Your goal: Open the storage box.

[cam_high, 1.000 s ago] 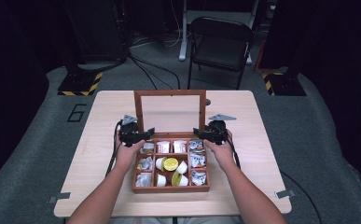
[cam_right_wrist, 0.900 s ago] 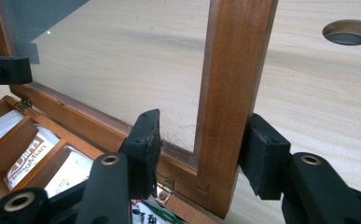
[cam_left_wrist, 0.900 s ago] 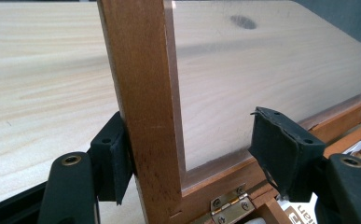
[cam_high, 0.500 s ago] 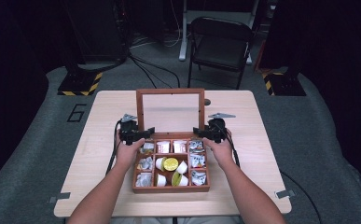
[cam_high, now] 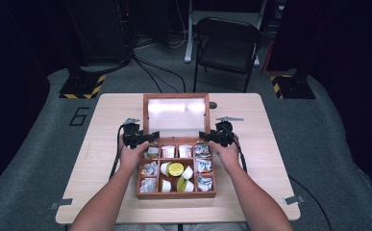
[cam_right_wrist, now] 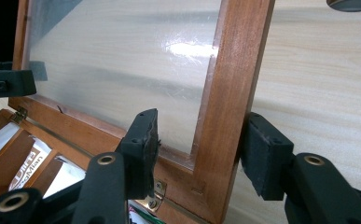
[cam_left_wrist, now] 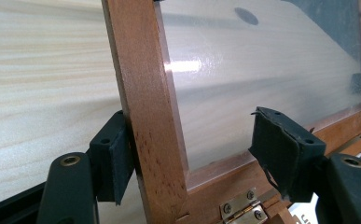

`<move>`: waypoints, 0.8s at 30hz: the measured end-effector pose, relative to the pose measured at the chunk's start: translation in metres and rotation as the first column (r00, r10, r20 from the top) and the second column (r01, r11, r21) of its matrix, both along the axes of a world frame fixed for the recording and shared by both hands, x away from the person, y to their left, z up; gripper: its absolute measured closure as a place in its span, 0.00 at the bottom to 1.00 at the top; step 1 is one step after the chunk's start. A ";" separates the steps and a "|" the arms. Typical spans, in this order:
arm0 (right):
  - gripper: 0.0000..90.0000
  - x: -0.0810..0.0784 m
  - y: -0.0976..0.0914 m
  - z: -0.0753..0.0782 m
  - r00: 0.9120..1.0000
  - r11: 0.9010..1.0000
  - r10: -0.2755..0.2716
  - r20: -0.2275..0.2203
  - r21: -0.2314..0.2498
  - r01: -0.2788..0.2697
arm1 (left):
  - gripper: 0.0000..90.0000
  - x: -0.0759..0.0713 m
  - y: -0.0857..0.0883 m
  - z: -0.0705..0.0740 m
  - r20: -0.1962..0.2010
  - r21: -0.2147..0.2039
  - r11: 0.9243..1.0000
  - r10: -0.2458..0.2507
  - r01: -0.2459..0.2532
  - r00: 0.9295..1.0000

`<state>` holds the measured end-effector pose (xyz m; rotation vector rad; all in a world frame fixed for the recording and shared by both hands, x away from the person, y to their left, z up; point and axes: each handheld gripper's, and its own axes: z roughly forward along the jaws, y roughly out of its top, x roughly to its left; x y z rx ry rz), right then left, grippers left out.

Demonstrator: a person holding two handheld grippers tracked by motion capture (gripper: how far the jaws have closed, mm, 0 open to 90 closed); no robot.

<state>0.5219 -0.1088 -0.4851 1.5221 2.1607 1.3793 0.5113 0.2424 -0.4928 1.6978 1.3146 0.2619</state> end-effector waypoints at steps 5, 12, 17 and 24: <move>0.54 0.000 0.000 -0.001 1.000 1.000 -0.009 -0.010 0.004 0.009 | 0.36 0.000 -0.001 0.000 -0.017 -0.012 1.000 0.008 -0.008 1.000; 0.55 -0.002 0.001 0.002 1.000 1.000 -0.015 0.010 -0.015 0.016 | 0.36 0.002 -0.004 0.005 -0.007 0.024 1.000 -0.001 0.001 1.000; 0.56 -0.003 0.000 0.003 1.000 1.000 -0.014 0.005 -0.018 0.014 | 0.36 0.002 -0.004 0.005 -0.009 0.024 1.000 0.006 -0.005 1.000; 0.56 -0.002 -0.001 0.002 1.000 1.000 -0.014 0.000 -0.009 0.014 | 0.35 0.003 -0.005 0.005 -0.021 0.025 1.000 0.014 -0.014 1.000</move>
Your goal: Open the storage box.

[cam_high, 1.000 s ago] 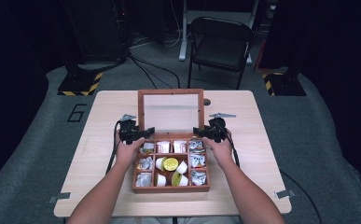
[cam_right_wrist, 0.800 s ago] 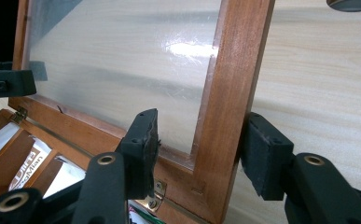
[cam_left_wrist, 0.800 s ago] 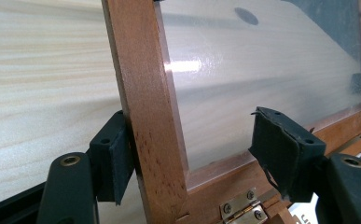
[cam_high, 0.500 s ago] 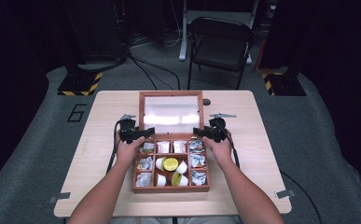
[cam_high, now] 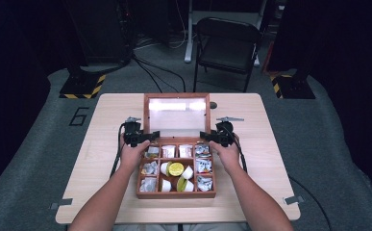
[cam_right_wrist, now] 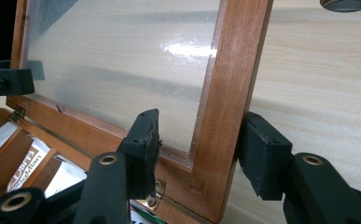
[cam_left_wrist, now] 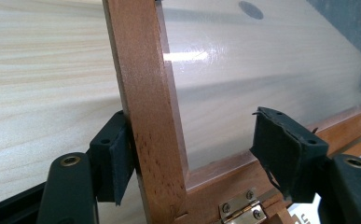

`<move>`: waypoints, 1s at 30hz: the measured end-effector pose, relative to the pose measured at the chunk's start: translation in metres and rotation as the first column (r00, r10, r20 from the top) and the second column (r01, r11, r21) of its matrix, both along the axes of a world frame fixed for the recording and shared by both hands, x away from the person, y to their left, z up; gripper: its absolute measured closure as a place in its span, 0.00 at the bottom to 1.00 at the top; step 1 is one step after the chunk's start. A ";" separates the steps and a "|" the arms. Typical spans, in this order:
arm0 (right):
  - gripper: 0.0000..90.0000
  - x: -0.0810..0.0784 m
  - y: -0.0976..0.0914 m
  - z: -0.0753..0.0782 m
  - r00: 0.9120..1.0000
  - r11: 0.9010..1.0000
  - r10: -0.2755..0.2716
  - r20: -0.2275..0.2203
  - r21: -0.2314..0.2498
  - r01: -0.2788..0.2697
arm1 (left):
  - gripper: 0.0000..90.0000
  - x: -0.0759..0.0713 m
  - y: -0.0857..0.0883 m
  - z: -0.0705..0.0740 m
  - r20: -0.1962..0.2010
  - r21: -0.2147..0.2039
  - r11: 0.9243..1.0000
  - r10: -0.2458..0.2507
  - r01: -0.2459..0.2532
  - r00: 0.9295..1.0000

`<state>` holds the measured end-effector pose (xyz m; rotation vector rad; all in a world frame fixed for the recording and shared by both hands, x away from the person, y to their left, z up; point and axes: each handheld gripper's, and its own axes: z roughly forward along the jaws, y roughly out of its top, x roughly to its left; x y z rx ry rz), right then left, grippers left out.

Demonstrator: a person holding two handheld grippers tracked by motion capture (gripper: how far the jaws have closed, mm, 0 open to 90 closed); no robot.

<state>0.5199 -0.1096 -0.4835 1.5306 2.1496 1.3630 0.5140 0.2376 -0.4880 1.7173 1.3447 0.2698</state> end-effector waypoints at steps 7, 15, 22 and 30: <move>0.56 0.001 -0.001 -0.002 1.000 1.000 0.006 -0.006 0.014 -0.005 | 0.29 0.000 -0.002 -0.002 -0.008 0.044 0.999 -0.030 0.030 1.000; 0.56 0.001 0.000 -0.002 1.000 1.000 0.003 -0.022 0.023 -0.003 | 0.28 0.000 -0.002 -0.001 -0.021 0.047 0.999 -0.025 0.026 0.999; 0.55 0.004 -0.001 -0.005 0.999 0.999 -0.006 -0.046 0.042 0.008 | 0.27 0.004 0.001 -0.004 -0.064 0.022 0.999 -0.023 0.025 0.998; 0.55 0.005 -0.004 -0.010 0.996 0.998 -0.018 -0.089 0.066 0.024 | 0.27 0.006 0.002 -0.008 -0.102 -0.015 1.000 -0.007 0.005 0.995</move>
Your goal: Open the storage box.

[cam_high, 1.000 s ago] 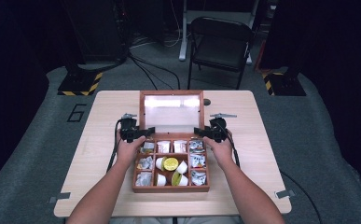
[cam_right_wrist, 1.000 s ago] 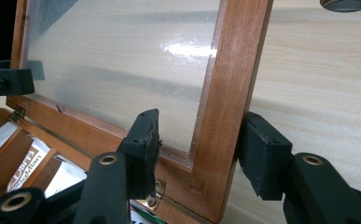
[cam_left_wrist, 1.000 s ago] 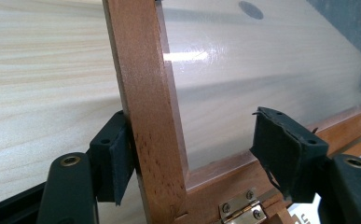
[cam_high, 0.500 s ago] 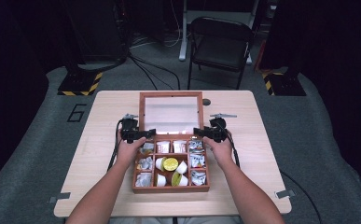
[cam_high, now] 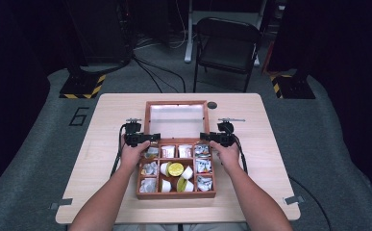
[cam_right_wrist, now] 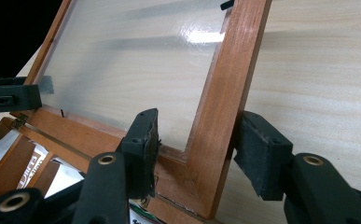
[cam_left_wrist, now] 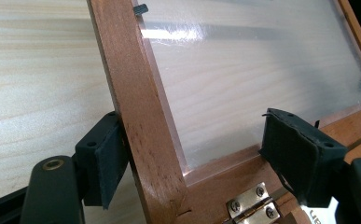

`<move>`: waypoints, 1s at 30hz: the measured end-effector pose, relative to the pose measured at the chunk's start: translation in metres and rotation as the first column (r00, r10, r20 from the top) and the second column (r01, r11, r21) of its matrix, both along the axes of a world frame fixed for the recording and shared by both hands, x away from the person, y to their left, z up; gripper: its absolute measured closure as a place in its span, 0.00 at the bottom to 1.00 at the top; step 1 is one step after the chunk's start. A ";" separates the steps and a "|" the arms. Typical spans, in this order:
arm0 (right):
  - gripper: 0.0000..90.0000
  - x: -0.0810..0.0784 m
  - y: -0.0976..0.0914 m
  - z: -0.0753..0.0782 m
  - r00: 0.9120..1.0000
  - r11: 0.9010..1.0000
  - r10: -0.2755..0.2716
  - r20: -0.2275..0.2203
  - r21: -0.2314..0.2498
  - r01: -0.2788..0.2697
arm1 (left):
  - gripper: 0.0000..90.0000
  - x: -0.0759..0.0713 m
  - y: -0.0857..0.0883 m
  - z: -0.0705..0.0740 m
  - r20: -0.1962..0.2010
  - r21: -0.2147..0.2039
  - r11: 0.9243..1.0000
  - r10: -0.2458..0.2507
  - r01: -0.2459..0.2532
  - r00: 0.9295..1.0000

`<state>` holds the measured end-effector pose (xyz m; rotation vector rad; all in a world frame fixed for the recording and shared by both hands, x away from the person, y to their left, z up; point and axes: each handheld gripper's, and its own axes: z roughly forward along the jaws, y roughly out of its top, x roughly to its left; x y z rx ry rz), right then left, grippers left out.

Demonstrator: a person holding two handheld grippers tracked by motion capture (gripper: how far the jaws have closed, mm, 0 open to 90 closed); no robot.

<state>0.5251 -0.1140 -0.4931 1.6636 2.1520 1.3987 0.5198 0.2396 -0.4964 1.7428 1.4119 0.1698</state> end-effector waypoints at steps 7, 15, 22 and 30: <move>0.55 0.000 0.000 0.000 1.000 1.000 -0.009 -0.008 -0.005 0.009 | 0.27 0.001 0.001 0.000 -0.020 -0.008 1.000 -0.001 0.001 1.000; 0.55 0.000 0.000 -0.001 0.999 1.000 -0.020 -0.031 0.009 0.021 | 0.27 0.003 0.002 -0.002 -0.040 -0.021 1.000 -0.002 0.001 0.999; 0.55 0.001 -0.001 -0.002 0.999 0.999 -0.026 -0.041 0.019 0.026 | 0.27 0.004 0.003 -0.003 -0.054 -0.039 0.999 -0.008 0.006 0.998; 0.55 0.001 -0.001 -0.003 0.998 0.999 -0.032 -0.058 0.029 0.034 | 0.28 0.006 0.004 -0.005 -0.064 -0.059 0.998 -0.006 0.002 0.998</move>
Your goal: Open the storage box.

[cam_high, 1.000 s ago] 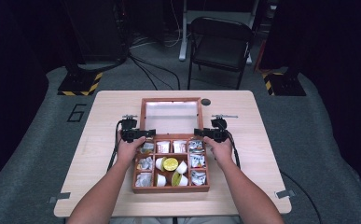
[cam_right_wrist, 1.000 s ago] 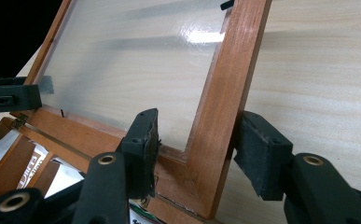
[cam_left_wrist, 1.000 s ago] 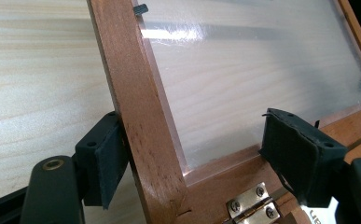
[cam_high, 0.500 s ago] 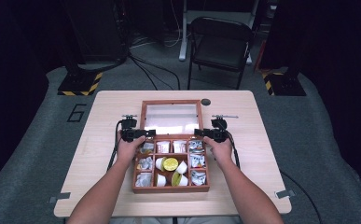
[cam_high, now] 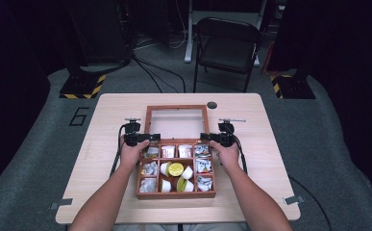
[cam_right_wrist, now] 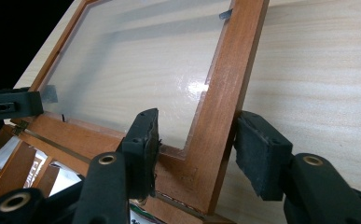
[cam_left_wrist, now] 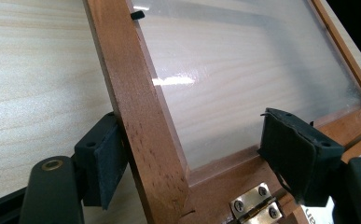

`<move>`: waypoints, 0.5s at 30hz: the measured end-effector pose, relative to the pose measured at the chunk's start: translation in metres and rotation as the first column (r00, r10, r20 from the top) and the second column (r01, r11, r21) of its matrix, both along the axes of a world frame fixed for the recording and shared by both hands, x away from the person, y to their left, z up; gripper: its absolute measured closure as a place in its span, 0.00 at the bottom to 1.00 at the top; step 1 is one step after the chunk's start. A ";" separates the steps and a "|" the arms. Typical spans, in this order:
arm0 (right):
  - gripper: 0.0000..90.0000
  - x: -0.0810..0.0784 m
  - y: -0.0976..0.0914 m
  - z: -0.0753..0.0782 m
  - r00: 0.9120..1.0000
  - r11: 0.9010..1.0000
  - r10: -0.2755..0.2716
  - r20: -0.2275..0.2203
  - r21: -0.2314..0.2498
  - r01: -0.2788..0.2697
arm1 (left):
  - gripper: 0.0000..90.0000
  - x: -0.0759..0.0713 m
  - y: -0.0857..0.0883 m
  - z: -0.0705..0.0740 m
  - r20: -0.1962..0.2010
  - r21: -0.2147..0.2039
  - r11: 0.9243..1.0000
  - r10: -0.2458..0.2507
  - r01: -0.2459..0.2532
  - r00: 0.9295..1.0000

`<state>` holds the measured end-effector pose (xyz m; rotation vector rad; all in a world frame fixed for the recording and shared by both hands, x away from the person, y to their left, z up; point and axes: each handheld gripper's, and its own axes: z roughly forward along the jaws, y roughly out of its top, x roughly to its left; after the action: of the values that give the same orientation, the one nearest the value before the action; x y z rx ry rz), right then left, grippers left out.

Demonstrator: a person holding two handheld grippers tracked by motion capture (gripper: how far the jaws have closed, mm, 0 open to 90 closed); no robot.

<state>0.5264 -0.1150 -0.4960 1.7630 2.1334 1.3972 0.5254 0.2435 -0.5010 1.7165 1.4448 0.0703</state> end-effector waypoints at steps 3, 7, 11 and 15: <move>0.55 0.000 0.000 0.000 1.000 1.000 -0.002 -0.002 0.001 0.002 | 0.28 0.000 0.000 0.000 -0.002 -0.003 1.000 0.001 -0.001 1.000; 0.55 0.000 0.000 0.000 1.000 1.000 -0.009 -0.005 0.006 0.009 | 0.28 0.001 0.000 -0.001 -0.001 -0.006 1.000 -0.001 0.001 1.000; 0.55 0.000 -0.001 -0.001 1.000 1.000 -0.009 -0.011 0.010 0.009 | 0.28 0.001 0.000 -0.001 -0.006 -0.007 1.000 -0.002 0.002 1.000; 0.55 0.000 -0.001 -0.001 1.000 1.000 -0.015 -0.026 0.021 0.015 | 0.28 0.002 0.001 -0.002 -0.012 -0.009 1.000 -0.006 0.006 1.000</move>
<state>0.5265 -0.1156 -0.4971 1.8104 2.1209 1.4063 0.5270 0.2445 -0.5026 1.7167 1.4467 0.0510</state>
